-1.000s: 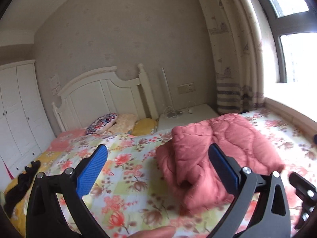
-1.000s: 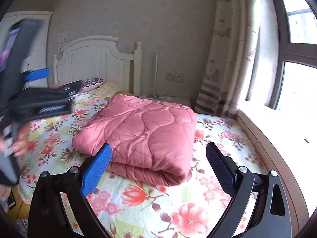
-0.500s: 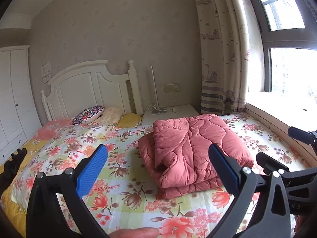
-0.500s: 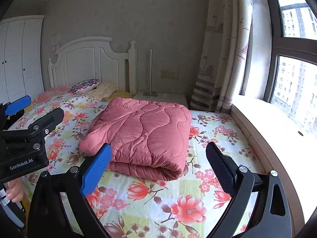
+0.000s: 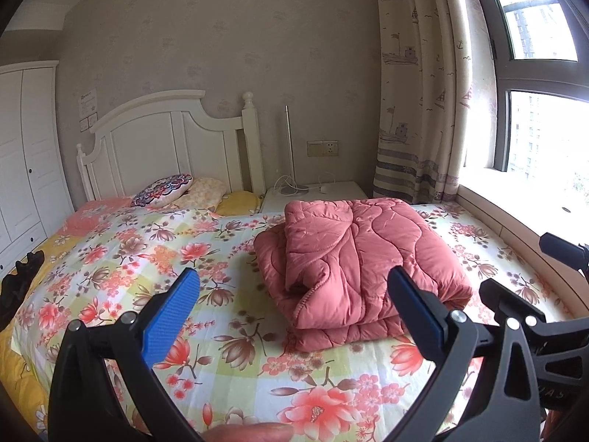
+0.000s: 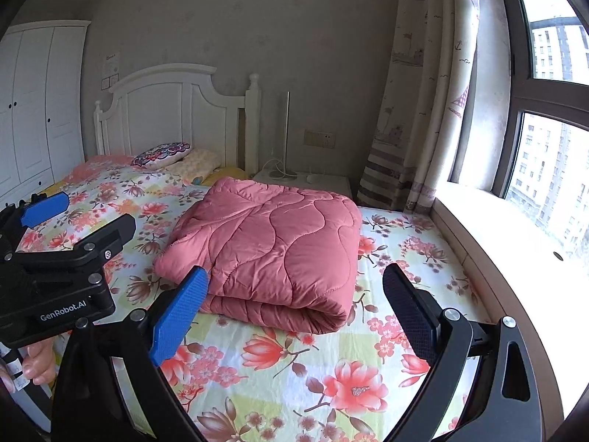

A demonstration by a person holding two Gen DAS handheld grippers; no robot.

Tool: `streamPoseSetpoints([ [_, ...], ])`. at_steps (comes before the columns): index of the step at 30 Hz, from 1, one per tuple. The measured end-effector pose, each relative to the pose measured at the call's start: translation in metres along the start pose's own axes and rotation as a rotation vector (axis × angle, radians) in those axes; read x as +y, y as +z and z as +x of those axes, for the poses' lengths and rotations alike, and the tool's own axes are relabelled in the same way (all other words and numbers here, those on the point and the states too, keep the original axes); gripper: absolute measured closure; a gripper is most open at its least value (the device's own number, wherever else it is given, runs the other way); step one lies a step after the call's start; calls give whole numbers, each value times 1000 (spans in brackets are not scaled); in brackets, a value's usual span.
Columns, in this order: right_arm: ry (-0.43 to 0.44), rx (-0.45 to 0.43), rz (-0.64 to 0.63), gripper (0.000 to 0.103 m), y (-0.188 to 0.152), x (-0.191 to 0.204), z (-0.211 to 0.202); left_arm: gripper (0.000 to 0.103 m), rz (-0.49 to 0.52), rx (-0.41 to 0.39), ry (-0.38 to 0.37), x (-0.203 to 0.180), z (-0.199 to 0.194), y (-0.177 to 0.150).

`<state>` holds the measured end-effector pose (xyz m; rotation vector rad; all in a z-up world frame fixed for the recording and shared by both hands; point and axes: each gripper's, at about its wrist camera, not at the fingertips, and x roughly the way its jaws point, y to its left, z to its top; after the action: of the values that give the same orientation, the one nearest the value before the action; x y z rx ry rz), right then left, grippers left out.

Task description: Fold large clothes

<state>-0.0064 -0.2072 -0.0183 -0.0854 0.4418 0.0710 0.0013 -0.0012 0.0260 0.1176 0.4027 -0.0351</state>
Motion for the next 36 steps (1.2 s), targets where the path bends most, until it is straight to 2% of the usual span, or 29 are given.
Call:
streamPoseSetpoints([
  [26,4,1,-25,11,0,11,-6,2,-29,-28,36,16,-15,2],
  [36,12,31,-16,11,-6,8,2,2,-28,-25,36,16,-15,2],
])
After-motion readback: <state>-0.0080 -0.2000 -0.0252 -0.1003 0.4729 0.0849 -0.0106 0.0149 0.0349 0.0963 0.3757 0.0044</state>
